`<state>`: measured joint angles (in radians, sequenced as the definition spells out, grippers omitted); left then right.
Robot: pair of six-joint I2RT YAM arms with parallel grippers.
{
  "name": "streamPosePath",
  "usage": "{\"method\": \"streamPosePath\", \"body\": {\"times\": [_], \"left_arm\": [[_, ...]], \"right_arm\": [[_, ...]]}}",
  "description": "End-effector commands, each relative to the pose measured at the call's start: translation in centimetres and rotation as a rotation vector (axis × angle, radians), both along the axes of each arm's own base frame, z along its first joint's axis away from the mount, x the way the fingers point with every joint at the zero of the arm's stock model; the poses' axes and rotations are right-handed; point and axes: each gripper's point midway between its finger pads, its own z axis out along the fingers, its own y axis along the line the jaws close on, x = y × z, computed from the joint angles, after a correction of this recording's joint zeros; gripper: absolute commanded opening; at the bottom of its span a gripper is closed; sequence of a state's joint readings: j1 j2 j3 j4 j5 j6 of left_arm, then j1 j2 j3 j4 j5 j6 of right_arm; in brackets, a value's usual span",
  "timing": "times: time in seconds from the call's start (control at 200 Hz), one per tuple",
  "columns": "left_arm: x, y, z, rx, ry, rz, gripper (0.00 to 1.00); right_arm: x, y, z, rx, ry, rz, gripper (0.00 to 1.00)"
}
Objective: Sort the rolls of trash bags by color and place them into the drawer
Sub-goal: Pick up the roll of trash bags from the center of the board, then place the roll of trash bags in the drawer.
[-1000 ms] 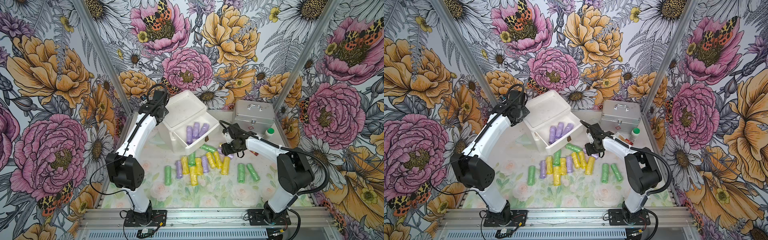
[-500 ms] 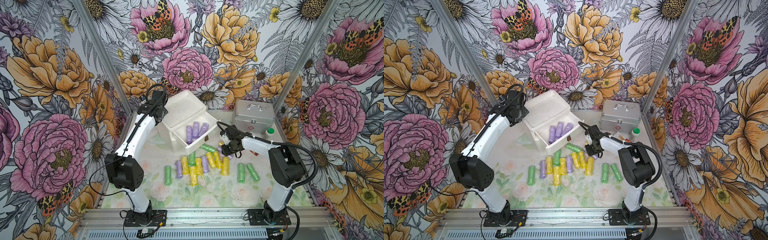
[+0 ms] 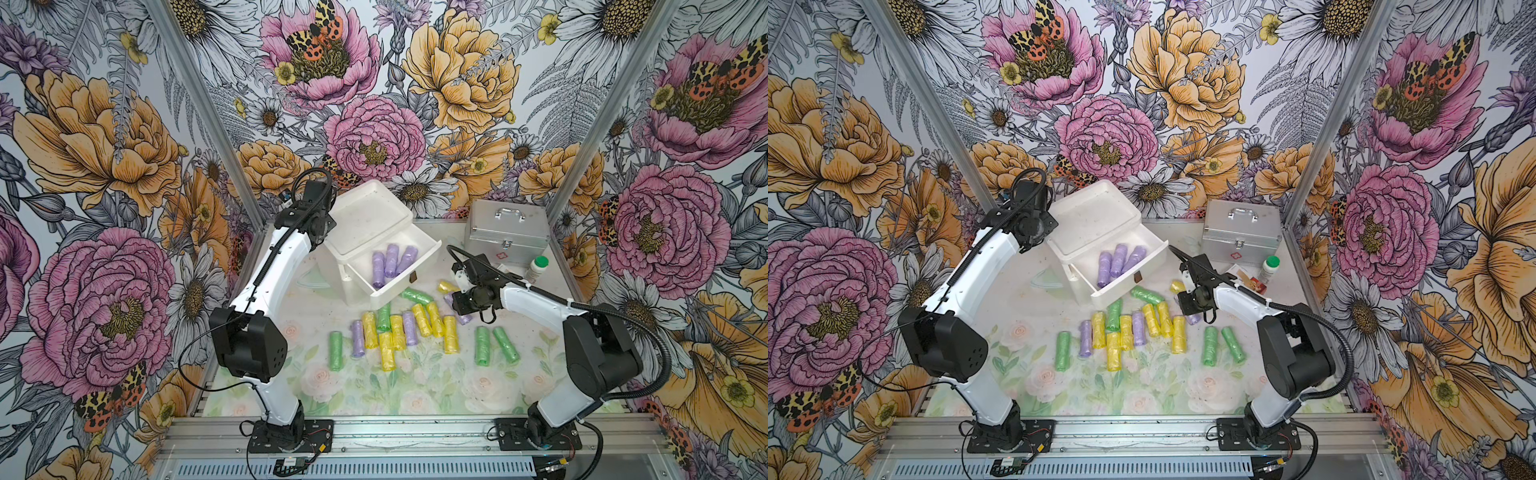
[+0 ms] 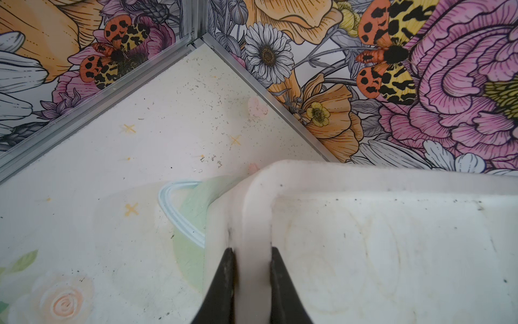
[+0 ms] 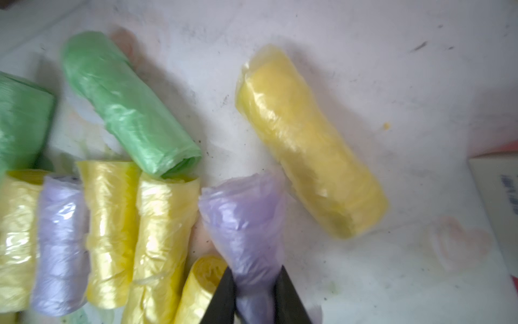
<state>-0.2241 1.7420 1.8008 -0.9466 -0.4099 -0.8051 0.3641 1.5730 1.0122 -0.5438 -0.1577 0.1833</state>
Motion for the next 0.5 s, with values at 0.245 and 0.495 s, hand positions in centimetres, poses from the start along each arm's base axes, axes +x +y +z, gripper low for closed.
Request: {"method": "streamPosePath", "body": {"times": [0.245, 0.495], "left_arm": [[-2.6, -1.9, -2.7, -0.120, 0.124, -0.033, 0.00], [-2.8, -1.9, -2.5, -0.122, 0.120, -0.033, 0.00]], "right_arm": [[-1.4, 0.6, 13.4, 0.291, -0.161, -0.136, 0.24], [-1.6, 3.7, 23.8, 0.568, -0.230, -0.090, 0.26]]}}
